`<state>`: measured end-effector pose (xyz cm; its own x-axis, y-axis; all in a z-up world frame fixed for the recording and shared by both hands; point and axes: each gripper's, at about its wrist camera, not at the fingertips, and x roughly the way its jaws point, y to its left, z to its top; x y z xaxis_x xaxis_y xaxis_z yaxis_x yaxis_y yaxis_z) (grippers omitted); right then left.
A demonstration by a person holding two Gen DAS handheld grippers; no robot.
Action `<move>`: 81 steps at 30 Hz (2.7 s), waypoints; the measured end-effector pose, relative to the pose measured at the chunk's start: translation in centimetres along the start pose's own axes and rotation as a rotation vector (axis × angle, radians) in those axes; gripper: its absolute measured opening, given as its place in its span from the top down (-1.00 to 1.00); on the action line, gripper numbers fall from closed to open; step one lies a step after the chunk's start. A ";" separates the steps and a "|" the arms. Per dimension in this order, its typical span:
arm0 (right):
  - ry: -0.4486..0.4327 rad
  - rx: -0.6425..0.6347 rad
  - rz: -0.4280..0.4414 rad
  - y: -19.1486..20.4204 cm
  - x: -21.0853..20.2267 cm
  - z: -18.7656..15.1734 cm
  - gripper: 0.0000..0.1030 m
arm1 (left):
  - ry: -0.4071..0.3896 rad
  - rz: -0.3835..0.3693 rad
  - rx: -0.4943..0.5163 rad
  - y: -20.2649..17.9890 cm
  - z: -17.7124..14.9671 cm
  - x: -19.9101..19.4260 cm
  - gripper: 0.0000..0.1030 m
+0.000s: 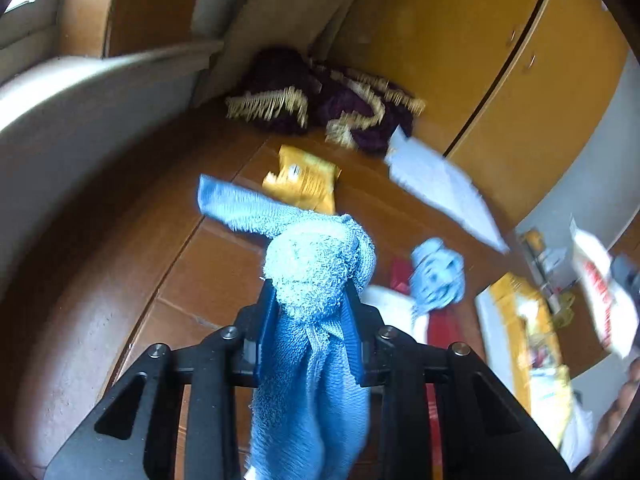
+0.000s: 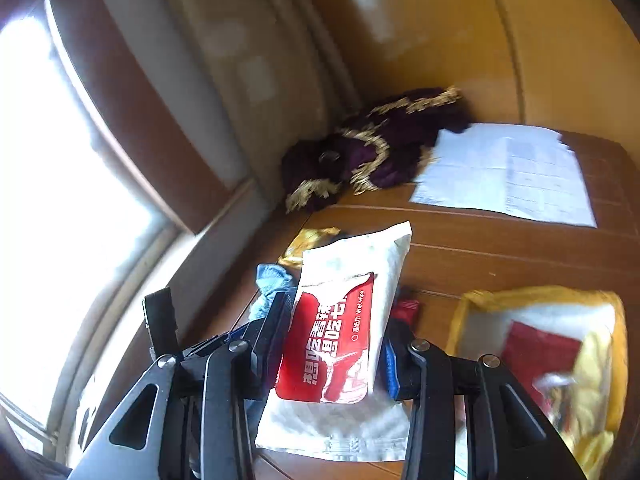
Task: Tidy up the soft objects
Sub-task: 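Carry the blue towel and white packet into the tray and open both tools, then move both open tools back over the remaining table items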
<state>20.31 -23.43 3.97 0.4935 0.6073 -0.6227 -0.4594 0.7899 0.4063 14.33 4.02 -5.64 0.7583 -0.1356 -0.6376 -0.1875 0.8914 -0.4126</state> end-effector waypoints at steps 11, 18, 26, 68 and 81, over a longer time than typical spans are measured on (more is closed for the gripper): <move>-0.193 0.181 -0.029 -10.1 -8.9 -2.9 0.21 | 0.003 -0.257 -0.022 -5.9 0.8 -4.5 0.47; -0.189 0.243 -0.074 -14.8 -8.2 -4.3 0.21 | 0.136 -0.475 0.025 -14.1 0.2 -4.7 0.47; -0.178 0.280 -0.068 -17.6 -7.4 -5.5 0.20 | 0.186 -0.522 0.062 -20.3 -1.1 -3.5 0.47; -0.241 0.244 0.008 -16.4 -6.8 -6.3 -0.47 | 0.120 -0.296 0.138 -19.6 -4.3 2.8 -0.25; -0.273 0.198 0.021 -14.4 -7.3 -5.9 -0.55 | 0.042 -0.165 0.074 -11.6 -3.3 0.2 -0.25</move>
<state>18.94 -39.78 -1.31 0.6769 0.6033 -0.4217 -0.3326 0.7618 0.5559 14.63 -7.78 -3.13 0.7477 -0.2994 -0.5927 -0.0149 0.8848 -0.4658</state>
